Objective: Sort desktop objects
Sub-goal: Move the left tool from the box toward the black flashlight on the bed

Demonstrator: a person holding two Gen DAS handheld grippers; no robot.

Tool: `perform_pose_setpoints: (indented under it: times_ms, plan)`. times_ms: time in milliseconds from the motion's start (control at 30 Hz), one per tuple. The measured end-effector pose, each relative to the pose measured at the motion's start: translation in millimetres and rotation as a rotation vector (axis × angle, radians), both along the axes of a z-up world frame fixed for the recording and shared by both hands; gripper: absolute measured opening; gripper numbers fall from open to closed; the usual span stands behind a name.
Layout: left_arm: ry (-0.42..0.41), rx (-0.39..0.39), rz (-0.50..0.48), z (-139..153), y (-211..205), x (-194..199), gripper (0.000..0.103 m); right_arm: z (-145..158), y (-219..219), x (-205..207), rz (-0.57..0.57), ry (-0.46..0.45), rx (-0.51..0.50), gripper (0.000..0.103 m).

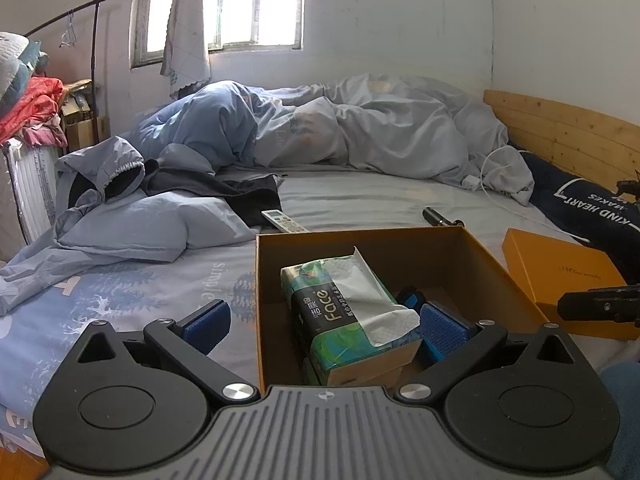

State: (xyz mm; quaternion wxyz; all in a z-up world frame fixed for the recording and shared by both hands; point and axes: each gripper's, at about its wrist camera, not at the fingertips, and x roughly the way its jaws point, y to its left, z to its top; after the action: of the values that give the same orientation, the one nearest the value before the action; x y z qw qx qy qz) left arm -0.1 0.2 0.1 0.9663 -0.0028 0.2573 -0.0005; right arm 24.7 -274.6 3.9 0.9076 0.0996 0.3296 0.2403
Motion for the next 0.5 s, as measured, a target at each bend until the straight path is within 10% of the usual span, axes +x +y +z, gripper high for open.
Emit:
perform_pose_setpoints:
  times_ms: [500]
  plan:
    - [0.006, 0.004, 0.001, -0.6, -2.6, 0.1, 0.103, -3.4, 1.8, -1.1, 0.003, 0.002, 0.004, 0.103]
